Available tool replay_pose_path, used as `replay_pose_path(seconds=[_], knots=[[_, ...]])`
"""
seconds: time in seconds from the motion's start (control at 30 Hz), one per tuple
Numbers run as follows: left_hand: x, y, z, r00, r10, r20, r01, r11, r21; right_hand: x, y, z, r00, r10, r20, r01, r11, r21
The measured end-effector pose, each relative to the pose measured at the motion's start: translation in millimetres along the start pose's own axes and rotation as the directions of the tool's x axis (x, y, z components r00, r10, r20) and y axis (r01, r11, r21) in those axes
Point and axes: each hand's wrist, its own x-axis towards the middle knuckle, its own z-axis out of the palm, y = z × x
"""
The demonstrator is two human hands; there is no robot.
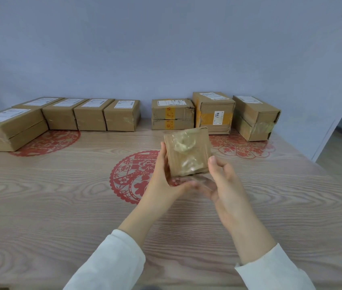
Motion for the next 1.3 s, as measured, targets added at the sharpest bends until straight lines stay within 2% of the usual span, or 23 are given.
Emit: replay_pose_path(seconds=[0.07, 0.13, 0.2, 0.37, 0.57, 0.77, 0.97, 1.13, 1.3], knots=[[3, 2, -4, 0.999, 0.012, -0.043, -0.009, 0.999, 0.052, -3, -1, -2, 0.997, -0.028, 0.069, 0.039, 0.983, -0.177], [5, 5, -6, 0.998, 0.007, -0.066, -0.002, 0.997, 0.076, -4, -2, -4, 0.994, -0.081, 0.071, 0.101, 0.935, -0.34], [5, 9, -6, 0.997, 0.006, -0.075, 0.0, 0.996, 0.086, -3, -1, -4, 0.989, -0.127, 0.075, 0.147, 0.901, -0.407], [-1, 13, -7, 0.999, -0.015, -0.051, 0.019, 0.996, 0.083, 2, 1, -5, 0.978, -0.155, 0.138, 0.196, 0.909, -0.369], [-1, 12, -10, 0.999, -0.034, 0.025, 0.032, 0.998, 0.061, 3, -1, -6, 0.975, -0.207, 0.085, 0.223, 0.905, -0.363], [1, 12, -15, 1.0, -0.022, -0.005, 0.022, 0.998, 0.057, 3, -6, -9, 0.971, -0.147, 0.189, 0.211, 0.897, -0.388], [-1, 20, -8, 0.997, -0.003, -0.073, 0.008, 0.998, 0.066, 4, -4, -5, 0.975, -0.207, 0.084, 0.223, 0.881, -0.418], [-2, 23, -1, 0.992, 0.007, -0.129, -0.003, 0.999, 0.032, 5, 4, 0, 0.964, -0.266, -0.018, 0.24, 0.895, -0.377], [-2, 26, 1, 0.988, 0.039, -0.148, -0.041, 0.999, -0.011, 8, 14, 1, 0.953, -0.302, -0.032, 0.269, 0.889, -0.372]])
